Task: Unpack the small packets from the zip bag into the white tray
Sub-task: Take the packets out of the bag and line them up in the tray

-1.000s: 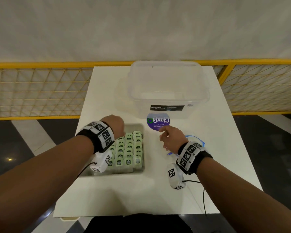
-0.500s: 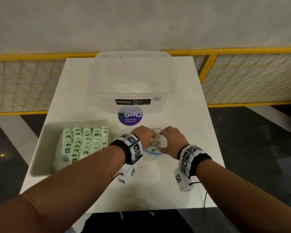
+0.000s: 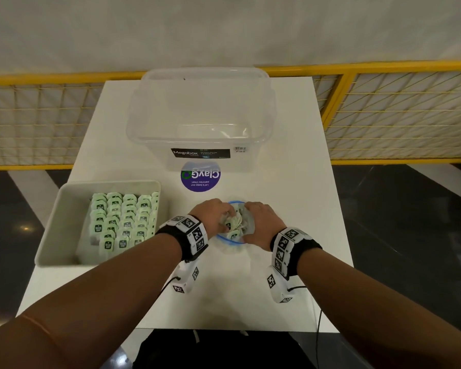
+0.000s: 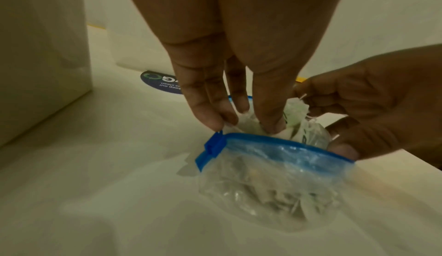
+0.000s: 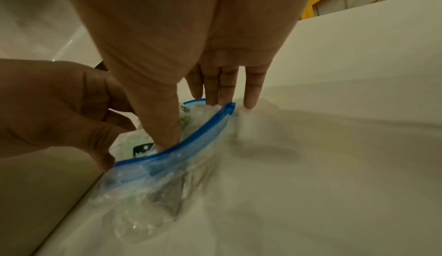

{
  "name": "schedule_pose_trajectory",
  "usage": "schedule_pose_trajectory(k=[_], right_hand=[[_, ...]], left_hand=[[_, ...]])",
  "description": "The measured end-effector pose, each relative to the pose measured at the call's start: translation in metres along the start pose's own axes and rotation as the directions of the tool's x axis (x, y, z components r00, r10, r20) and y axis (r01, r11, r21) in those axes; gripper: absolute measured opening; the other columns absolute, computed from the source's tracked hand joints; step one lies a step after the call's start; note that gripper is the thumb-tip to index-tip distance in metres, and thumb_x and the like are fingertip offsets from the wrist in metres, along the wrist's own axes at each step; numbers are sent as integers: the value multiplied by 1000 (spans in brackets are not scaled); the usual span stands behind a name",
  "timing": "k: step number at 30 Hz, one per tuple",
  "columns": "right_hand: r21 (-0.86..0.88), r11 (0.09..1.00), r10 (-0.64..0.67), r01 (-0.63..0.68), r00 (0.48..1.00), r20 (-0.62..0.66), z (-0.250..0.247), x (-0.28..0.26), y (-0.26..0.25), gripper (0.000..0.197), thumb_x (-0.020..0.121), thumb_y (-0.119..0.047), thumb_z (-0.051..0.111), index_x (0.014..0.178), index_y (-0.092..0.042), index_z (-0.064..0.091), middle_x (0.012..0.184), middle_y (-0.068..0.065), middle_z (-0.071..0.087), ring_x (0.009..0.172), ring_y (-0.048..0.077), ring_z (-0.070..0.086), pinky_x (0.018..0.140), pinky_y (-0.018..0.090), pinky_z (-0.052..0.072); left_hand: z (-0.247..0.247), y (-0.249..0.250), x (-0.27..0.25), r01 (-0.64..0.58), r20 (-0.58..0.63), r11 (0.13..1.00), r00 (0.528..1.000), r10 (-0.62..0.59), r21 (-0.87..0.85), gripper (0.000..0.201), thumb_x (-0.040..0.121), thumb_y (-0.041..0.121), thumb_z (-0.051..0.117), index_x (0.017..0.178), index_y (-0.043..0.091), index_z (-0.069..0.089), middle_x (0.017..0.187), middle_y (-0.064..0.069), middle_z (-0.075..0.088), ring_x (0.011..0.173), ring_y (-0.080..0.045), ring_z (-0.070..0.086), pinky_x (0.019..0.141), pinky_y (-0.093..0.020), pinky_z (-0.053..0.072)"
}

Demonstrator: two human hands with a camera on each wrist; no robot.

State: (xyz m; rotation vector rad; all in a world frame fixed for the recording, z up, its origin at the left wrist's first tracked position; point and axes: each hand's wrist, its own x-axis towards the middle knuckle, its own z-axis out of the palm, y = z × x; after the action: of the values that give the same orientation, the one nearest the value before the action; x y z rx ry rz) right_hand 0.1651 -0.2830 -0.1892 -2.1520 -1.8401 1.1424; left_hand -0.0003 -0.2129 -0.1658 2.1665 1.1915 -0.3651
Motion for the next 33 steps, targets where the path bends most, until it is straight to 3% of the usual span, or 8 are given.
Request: schedule_pose_trajectory(k=[4,11,15,18,23,27,31,33], right_hand=[[46,999,-11,11,1000,-1,-9,-6,-2,70,66,-31,82,124,-12,47,119,7,56,109,26,54,91,34,45],[76,997,-33,33,999,-6,-18,-12,-4,60,72,-27,80,123,-17,52,121,4,56,108,23,56,92,32,45],[65,992,-99,104,993,-68,-23,-19,-7,51,69,-31,82,114,-20,62,117,2,57,107,22,53,93,34,45],[61,979,-189,195,978,-93,-25,-22,-12,41,72,-34,80,109,-21,68,112,3,61,104,23,53,93,37,45],[155,967,-177,203,970,-168,-24,-23,-14,23,88,-29,67,101,-11,68,98,6,66,90,23,58,82,31,45],[319,932,-119,173,976,-181,-28,-21,-17,31,81,-41,73,81,-11,64,84,1,69,81,20,62,75,30,49],[427,891,-100,155,984,-148,-37,-23,-21,28,78,-34,78,75,-13,60,70,-5,60,64,10,55,63,23,44],[440,886,-94,147,986,-141,-40,-24,-23,27,79,-26,77,72,-12,56,65,-2,57,59,12,51,60,30,46]], left_hand=[[2,0,-5,-57,-38,998,998,58,38,37,78,23,75,111,33,60,116,9,45,91,-19,57,85,-29,47],[-12,-1,-12,-162,-31,978,985,167,132,9,79,23,73,83,27,66,91,11,58,82,-14,59,77,-31,50],[-22,-2,-16,-158,-90,987,983,160,29,12,80,25,73,76,29,63,73,18,60,64,-1,52,64,-16,39],[-27,1,-20,-179,-151,980,975,165,-83,22,79,30,75,71,37,57,73,19,61,64,0,55,62,-12,38],[-34,8,-26,-216,-262,942,954,147,-258,19,80,22,77,82,33,61,76,14,60,69,-9,56,73,-22,48],[-40,11,-30,-251,-326,923,933,150,-292,17,80,20,77,91,27,66,78,8,63,69,-15,58,73,-26,51],[-53,9,-34,-237,-393,936,912,121,-261,21,82,21,74,102,25,68,79,11,62,68,-3,54,72,-9,42],[-61,7,-38,-229,-422,935,901,98,-272,18,84,19,72,101,23,70,80,8,62,71,-2,54,72,-6,40]])
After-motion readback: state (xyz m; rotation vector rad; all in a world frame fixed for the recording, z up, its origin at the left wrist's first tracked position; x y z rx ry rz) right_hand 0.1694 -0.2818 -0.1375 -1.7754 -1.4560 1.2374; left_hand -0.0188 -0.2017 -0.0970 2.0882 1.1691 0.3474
